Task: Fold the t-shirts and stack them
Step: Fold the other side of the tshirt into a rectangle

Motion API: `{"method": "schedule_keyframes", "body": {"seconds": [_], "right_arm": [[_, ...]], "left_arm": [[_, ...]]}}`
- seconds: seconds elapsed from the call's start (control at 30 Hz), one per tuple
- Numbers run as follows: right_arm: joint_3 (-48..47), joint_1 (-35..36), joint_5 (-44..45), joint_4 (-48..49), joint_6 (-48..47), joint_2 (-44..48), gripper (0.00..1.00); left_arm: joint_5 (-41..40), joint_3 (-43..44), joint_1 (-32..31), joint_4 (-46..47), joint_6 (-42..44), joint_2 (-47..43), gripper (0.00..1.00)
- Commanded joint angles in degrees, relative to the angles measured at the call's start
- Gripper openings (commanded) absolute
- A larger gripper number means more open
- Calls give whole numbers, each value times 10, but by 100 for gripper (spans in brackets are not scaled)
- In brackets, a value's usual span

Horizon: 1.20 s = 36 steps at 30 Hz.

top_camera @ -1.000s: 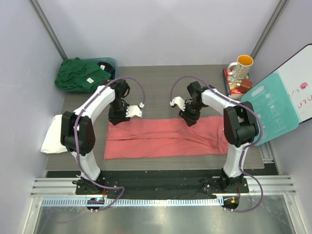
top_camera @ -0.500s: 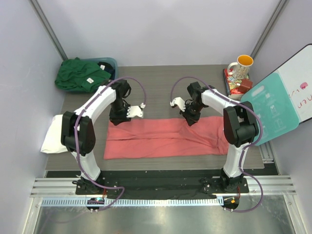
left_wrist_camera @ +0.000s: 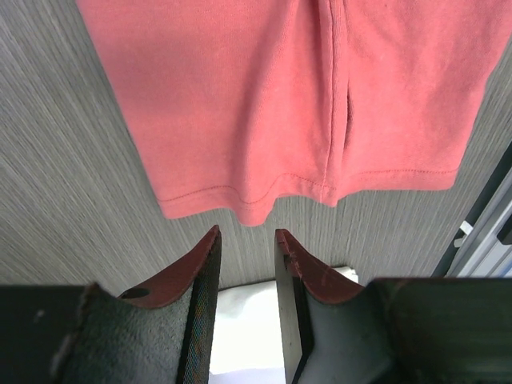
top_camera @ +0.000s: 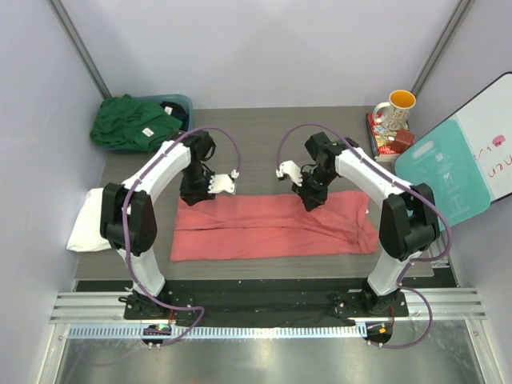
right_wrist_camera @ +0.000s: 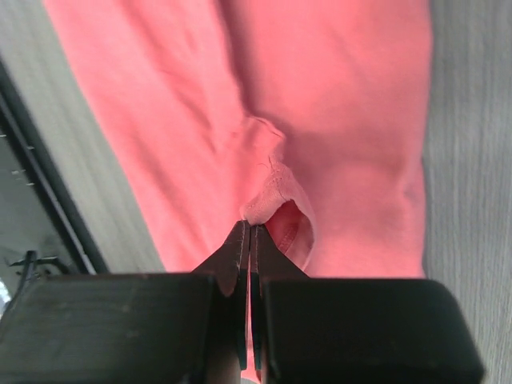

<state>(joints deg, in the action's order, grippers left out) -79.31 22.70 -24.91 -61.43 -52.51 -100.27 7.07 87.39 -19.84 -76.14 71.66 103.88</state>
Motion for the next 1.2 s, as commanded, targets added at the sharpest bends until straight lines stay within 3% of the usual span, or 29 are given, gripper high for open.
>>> {"method": "schedule_keyframes", "body": {"seconds": [0.0,0.43,0.5,0.53,0.63,0.8,0.9,1.03,1.17], "right_arm": [[4,35,-37,-33,8,48,1],[72,108,-47,-67,29,120,3],[88,117,-51,-73,28,129,17],[93,120,-59,-83,24,135,36],[105,126,-66,-89,18,145,55],[109,119,-15,-53,23,148,56],[110,72,19,-4,36,139,53],[101,-53,15,28,38,90,50],[99,-113,12,30,19,50,47]], "left_arm": [[-3,13,-2,-13,25,0,34],[-28,46,-2,-40,69,22,33],[-31,46,-2,-41,74,23,33],[-36,45,-2,-42,76,24,33],[-43,43,-2,-42,86,28,33],[-41,59,-2,-45,90,37,33],[-35,69,-5,-48,83,37,33],[-32,67,-12,-45,75,31,33],[-37,67,-15,-44,74,25,33]]}}
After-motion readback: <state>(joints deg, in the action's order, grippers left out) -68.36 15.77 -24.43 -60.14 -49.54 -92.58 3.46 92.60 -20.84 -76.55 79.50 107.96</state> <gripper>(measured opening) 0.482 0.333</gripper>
